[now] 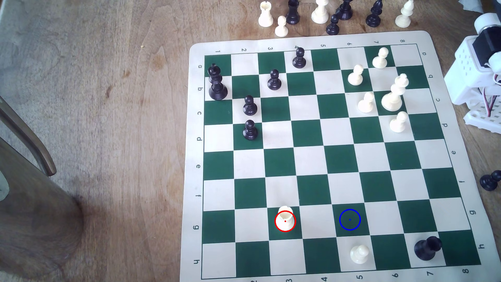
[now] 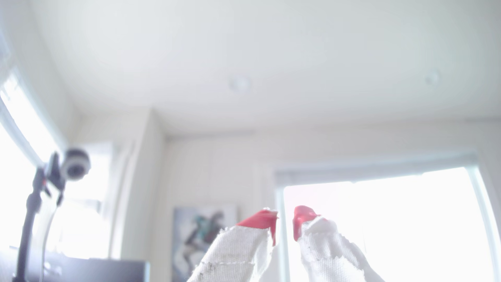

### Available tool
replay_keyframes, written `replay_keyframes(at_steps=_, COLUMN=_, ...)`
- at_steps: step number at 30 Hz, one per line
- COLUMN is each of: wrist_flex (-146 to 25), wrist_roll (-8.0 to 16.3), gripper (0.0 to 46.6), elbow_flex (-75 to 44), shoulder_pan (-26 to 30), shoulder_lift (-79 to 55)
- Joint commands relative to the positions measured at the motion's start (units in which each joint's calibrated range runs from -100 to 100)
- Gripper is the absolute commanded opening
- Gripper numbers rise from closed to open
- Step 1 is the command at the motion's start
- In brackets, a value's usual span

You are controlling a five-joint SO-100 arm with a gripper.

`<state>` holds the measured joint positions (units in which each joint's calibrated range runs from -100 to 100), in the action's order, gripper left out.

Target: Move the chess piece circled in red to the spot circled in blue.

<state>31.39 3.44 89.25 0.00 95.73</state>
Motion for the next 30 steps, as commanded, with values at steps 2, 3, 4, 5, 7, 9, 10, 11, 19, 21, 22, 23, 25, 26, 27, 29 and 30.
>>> replay_keyframes(at_steps=2, wrist_flex=-13.5, wrist_roll=-0.3, gripper=11.0, elbow_flex=-10.2, shoulder_pan=1.5, shoulder_lift=-0.1)
replay_keyframes(at_steps=3, wrist_flex=-15.6, wrist_roll=-0.4, gripper=15.3, elbow_flex=-10.8, shoulder_pan=1.5, shoulder_lift=-0.1)
replay_keyframes(at_steps=4, wrist_flex=-20.7, wrist_roll=-2.1, gripper=19.2, elbow_flex=-13.2, shoulder_pan=2.4, shoulder_lift=-0.1)
replay_keyframes(at_steps=5, wrist_flex=-27.6, wrist_roll=-4.4, gripper=14.4, elbow_flex=-16.0, shoulder_pan=5.2, shoulder_lift=-0.1)
replay_keyframes(at_steps=7, wrist_flex=-40.7, wrist_roll=-7.7, gripper=8.9, elbow_flex=-21.2, shoulder_pan=8.5, shoulder_lift=-0.1)
replay_keyframes(at_steps=9, wrist_flex=-52.8, wrist_roll=-10.5, gripper=7.3, elbow_flex=-26.6, shoulder_pan=10.8, shoulder_lift=-1.2)
replay_keyframes(at_steps=10, wrist_flex=-54.9, wrist_roll=-9.8, gripper=6.3, elbow_flex=-27.6, shoulder_pan=11.1, shoulder_lift=-1.9)
replay_keyframes(at_steps=11, wrist_flex=-56.9, wrist_roll=-8.8, gripper=5.3, elbow_flex=-28.6, shoulder_pan=11.3, shoulder_lift=-2.8)
replay_keyframes(at_steps=19, wrist_flex=-67.9, wrist_roll=-2.0, gripper=0.3, elbow_flex=-34.0, shoulder_pan=12.6, shoulder_lift=-18.9)
replay_keyframes(at_steps=21, wrist_flex=-67.2, wrist_roll=0.8, gripper=0.3, elbow_flex=-36.2, shoulder_pan=13.8, shoulder_lift=-27.1)
replay_keyframes(at_steps=22, wrist_flex=-67.2, wrist_roll=2.1, gripper=0.3, elbow_flex=-37.8, shoulder_pan=14.5, shoulder_lift=-30.0)
replay_keyframes(at_steps=23, wrist_flex=-67.2, wrist_roll=3.2, gripper=0.3, elbow_flex=-39.6, shoulder_pan=15.2, shoulder_lift=-32.9)
replay_keyframes(at_steps=25, wrist_flex=-68.2, wrist_roll=5.0, gripper=0.3, elbow_flex=-44.5, shoulder_pan=16.7, shoulder_lift=-40.4)
replay_keyframes(at_steps=26, wrist_flex=-69.4, wrist_roll=7.2, gripper=0.2, elbow_flex=-50.1, shoulder_pan=18.0, shoulder_lift=-47.6)
replay_keyframes(at_steps=27, wrist_flex=-70.4, wrist_roll=8.1, gripper=0.2, elbow_flex=-52.9, shoulder_pan=18.3, shoulder_lift=-51.2)
replay_keyframes(at_steps=29, wrist_flex=-73.6, wrist_roll=9.4, gripper=0.2, elbow_flex=-59.0, shoulder_pan=19.2, shoulder_lift=-57.6)
replay_keyframes(at_steps=30, wrist_flex=-77.2, wrist_roll=10.7, gripper=0.2, elbow_flex=-65.5, shoulder_pan=19.8, shoulder_lift=-63.8)
